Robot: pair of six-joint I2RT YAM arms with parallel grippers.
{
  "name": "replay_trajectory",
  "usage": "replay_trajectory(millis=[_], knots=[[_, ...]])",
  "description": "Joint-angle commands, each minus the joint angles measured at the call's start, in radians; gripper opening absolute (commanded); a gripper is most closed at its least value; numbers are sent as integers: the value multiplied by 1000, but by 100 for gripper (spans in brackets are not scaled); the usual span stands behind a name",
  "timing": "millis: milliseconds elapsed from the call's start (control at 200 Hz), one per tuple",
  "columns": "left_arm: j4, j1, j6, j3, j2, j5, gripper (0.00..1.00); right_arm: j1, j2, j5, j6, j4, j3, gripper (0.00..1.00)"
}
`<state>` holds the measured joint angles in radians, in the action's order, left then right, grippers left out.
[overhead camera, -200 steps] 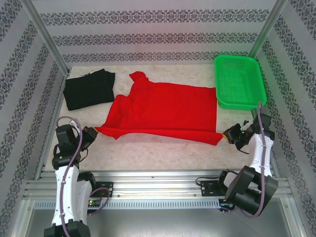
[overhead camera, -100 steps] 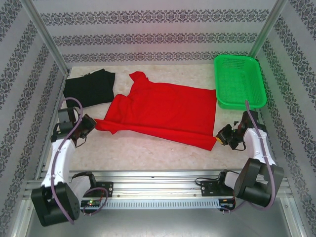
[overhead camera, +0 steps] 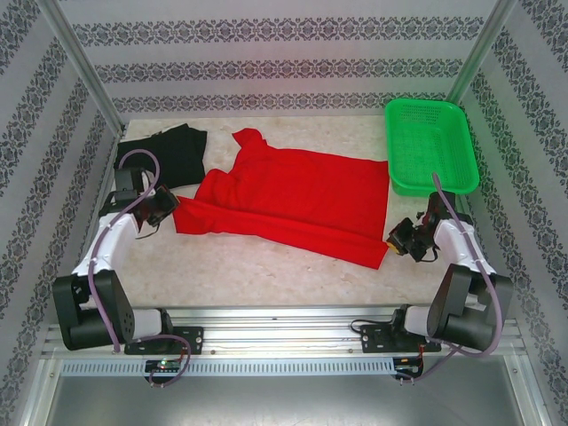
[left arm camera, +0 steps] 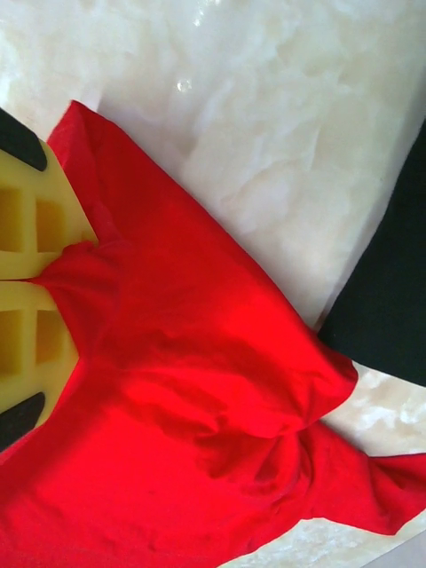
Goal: Fold and stack the t-shirts
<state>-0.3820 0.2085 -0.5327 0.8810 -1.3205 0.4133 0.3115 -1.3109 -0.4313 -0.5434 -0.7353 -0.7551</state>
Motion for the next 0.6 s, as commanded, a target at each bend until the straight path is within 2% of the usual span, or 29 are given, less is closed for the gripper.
replay_trajectory(millis=[0,595], knots=[[37,-15,52,56,-38,-38,0,-9,-37,58,26,16,-42,0],[18,-86,114,186,-250,-61,0,-23,-158,104,74,42,-116,0]])
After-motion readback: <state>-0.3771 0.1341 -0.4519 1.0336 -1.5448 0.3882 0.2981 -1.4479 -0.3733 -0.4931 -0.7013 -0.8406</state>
